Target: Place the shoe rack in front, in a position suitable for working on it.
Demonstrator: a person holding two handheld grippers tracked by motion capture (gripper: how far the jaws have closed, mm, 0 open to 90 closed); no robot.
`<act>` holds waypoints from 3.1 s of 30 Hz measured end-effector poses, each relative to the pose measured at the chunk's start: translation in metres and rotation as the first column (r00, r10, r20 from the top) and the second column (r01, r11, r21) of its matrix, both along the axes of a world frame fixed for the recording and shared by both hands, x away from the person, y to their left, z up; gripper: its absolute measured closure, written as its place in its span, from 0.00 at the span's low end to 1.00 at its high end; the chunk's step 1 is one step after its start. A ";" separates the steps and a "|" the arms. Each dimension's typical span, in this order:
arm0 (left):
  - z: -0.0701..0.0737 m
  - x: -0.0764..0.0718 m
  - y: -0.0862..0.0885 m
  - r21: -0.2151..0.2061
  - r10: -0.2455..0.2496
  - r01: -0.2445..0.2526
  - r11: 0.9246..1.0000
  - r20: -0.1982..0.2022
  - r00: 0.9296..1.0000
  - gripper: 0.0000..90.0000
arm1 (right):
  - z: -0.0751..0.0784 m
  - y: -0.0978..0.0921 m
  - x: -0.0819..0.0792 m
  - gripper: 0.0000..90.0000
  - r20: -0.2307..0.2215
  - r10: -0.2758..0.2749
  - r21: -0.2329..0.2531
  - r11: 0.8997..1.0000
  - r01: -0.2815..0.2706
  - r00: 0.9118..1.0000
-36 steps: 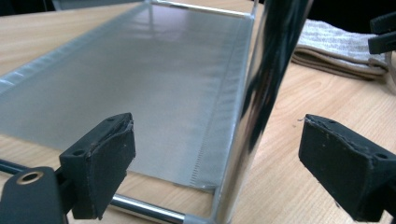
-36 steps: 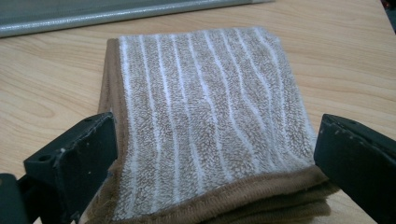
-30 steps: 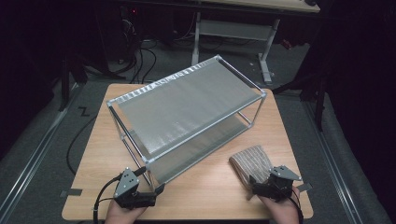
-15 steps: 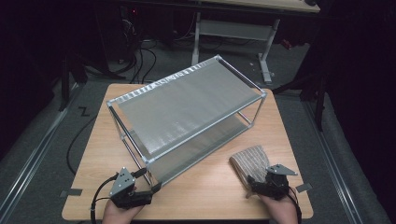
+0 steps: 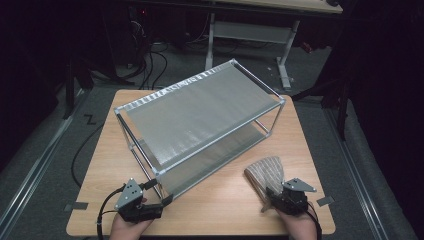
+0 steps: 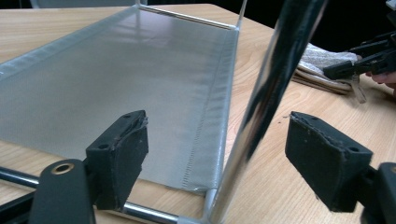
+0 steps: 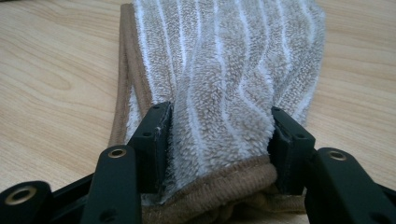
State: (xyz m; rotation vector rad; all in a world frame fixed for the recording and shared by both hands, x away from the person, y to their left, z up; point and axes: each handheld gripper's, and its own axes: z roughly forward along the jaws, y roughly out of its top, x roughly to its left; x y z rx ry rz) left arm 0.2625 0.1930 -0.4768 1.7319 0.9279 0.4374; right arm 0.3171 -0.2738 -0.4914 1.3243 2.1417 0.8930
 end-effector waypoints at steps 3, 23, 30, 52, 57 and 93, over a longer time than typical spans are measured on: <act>0.000 0.000 0.000 0.006 0.006 -0.006 1.000 0.002 1.000 0.21 | 0.000 -0.001 0.000 0.53 0.004 0.000 0.009 1.000 0.000 1.000; 0.008 -0.005 -0.002 0.013 -0.038 0.037 0.999 0.048 0.998 0.39 | 0.012 0.007 0.000 0.75 0.133 0.030 0.033 0.999 -0.035 0.991; 0.007 -0.006 0.000 0.001 -0.036 0.036 0.999 0.060 0.998 0.40 | 0.028 0.013 0.003 0.75 0.181 0.020 0.101 0.994 -0.038 0.983; 0.008 -0.006 -0.005 0.012 -0.036 0.035 0.999 0.104 0.994 0.75 | 0.019 0.112 0.100 0.74 0.162 0.093 0.091 0.990 -0.109 0.982; 0.008 -0.007 -0.005 0.018 -0.041 0.039 0.999 0.101 0.994 0.84 | 0.008 0.134 0.112 0.74 0.110 0.134 0.035 0.990 -0.139 0.985; 0.012 -0.017 -0.018 -0.024 -0.158 0.163 0.986 0.151 0.976 0.46 | -0.002 0.083 0.067 0.66 0.088 0.064 0.012 0.998 -0.066 0.994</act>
